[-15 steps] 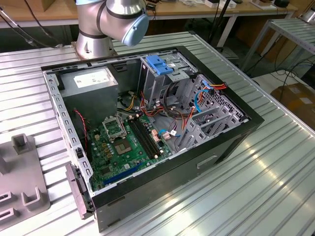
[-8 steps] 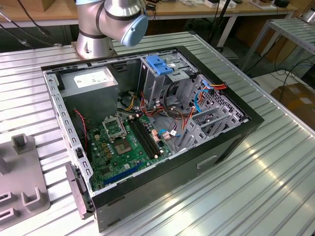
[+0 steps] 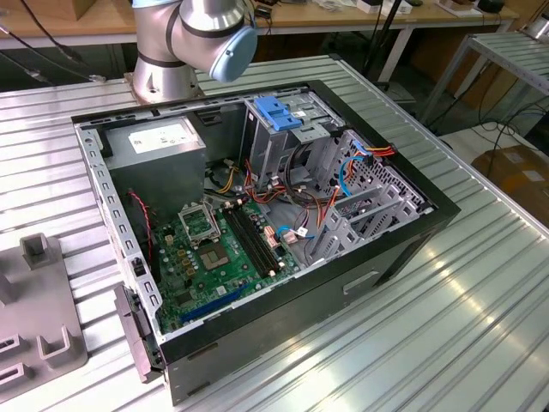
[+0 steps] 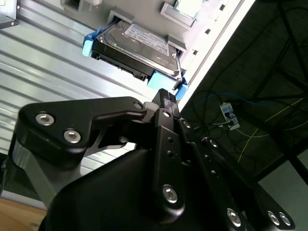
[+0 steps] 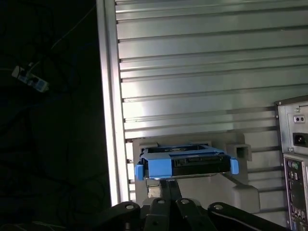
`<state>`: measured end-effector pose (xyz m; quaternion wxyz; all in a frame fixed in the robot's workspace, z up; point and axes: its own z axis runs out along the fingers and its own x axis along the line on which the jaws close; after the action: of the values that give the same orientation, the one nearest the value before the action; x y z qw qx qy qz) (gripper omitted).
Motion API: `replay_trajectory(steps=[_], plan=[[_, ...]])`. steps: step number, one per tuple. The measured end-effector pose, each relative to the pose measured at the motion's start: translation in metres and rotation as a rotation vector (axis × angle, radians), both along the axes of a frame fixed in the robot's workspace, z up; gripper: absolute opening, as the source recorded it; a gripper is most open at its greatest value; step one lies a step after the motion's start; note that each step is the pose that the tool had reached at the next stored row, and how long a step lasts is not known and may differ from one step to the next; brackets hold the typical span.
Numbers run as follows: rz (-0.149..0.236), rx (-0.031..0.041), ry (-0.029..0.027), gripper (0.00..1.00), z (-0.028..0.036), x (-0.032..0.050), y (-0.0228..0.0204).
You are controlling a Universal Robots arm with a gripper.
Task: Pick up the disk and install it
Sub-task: 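Reach for the disk, then pick up the disk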
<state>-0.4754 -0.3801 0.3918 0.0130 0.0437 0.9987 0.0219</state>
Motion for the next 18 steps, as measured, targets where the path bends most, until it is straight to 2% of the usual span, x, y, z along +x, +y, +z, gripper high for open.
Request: replay_trajectory(steps=[14, 17, 18], plan=[[0.002, 0.0, -0.0001, 0.1, 0.0, 0.0, 0.0], [0.055, 0.0, 0.0001, 0.1, 0.0, -0.0001, -0.0001], [0.095, 0.0, 0.0, 0.1, 0.0, -0.0001, -0.0001]])
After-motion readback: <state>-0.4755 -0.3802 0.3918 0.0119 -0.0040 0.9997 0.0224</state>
